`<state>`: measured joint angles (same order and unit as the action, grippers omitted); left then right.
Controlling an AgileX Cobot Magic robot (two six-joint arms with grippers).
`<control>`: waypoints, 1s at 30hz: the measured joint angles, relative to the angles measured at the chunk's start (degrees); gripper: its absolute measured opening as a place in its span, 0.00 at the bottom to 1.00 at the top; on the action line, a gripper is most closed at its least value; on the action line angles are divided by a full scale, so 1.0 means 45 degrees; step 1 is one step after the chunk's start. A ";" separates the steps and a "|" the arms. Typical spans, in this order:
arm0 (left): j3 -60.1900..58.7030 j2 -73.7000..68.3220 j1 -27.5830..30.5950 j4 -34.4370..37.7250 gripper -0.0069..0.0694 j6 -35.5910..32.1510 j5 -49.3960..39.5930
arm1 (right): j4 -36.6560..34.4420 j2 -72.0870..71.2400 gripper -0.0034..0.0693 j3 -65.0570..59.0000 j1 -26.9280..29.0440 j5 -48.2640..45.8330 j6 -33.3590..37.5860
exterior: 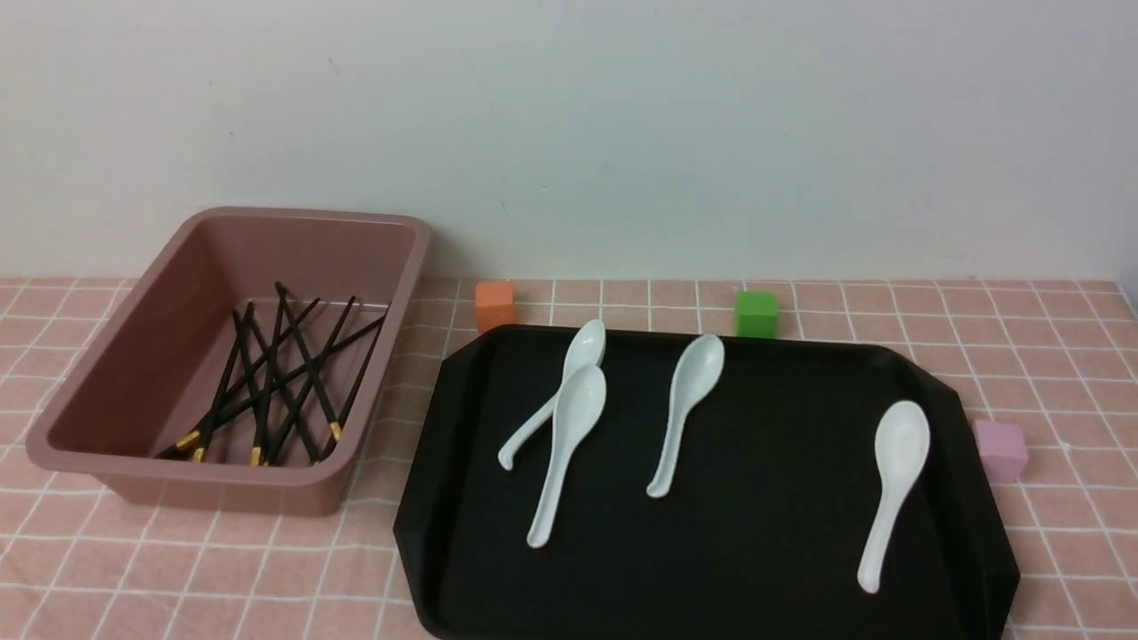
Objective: On pink tablecloth take chopsticks from black tray and put them in box.
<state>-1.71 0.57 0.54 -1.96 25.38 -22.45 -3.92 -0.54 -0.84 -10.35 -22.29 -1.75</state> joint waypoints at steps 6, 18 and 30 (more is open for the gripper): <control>0.0000 0.0000 0.0000 0.0000 0.40 0.0000 0.0000 | 0.0000 0.0000 0.04 0.0000 0.0000 0.0000 0.0000; 0.0000 0.0000 0.0000 0.0000 0.40 0.0000 0.0000 | 0.0000 0.0000 0.05 0.0000 0.0000 0.0000 0.0000; 0.0000 0.0000 0.0000 0.0000 0.40 0.0000 0.0000 | 0.0000 0.0000 0.06 0.0000 0.0000 0.0000 0.0000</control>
<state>-1.71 0.57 0.54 -1.96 25.38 -22.45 -3.92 -0.54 -0.84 -10.35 -22.29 -1.75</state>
